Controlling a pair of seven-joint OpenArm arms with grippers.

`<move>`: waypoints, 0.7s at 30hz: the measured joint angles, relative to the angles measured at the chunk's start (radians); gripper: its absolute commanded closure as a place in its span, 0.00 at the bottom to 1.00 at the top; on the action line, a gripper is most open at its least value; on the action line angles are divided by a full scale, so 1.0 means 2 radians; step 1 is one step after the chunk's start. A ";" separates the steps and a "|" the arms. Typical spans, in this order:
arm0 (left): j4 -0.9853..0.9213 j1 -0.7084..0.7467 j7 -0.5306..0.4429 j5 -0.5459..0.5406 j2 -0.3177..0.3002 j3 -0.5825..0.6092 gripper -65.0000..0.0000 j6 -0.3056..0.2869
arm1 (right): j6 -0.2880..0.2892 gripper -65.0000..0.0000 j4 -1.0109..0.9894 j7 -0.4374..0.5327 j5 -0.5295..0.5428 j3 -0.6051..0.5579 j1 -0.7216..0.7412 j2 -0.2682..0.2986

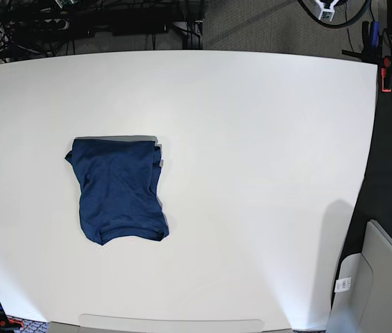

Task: Fold the T-shirt properly

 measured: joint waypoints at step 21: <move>-0.381 -0.185 -0.117 0.002 -0.004 0.080 1.00 0.007 | -0.068 0.97 -0.499 0.235 -0.129 -0.080 0.269 -0.027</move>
